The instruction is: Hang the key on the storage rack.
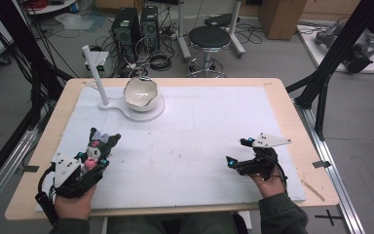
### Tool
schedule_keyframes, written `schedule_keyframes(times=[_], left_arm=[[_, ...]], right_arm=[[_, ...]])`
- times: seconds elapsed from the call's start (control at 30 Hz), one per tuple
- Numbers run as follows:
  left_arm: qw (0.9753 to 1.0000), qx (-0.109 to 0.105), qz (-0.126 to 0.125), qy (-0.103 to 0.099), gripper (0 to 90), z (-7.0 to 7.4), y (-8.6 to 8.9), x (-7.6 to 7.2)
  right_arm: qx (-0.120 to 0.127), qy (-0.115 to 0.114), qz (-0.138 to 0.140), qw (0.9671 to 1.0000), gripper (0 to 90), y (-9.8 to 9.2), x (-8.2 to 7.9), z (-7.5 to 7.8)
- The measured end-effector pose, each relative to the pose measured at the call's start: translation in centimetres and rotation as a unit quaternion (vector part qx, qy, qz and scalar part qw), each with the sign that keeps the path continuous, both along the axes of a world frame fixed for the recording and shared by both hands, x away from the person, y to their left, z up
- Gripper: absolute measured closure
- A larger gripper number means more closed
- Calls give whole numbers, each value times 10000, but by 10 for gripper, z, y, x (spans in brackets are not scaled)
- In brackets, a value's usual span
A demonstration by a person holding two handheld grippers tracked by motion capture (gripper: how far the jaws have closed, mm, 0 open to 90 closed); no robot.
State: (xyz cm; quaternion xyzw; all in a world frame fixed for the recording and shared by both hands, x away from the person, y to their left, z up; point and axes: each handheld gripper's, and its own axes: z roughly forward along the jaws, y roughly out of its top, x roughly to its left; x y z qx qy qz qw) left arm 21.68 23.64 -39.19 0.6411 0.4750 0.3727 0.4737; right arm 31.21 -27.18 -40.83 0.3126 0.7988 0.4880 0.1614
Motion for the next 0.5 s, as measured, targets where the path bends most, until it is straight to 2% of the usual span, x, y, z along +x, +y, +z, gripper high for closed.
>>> schedule_keyframes(times=[0.27,0.5], left_arm=[[9999,-141,4,-63,490,5,4,3],[9996,-239,14,-156,490,15,8,8]], right_arm=[[20,26,9,10000,96,-2,2,-2],[51,-15,-13,10000,96,-3,1,-1]])
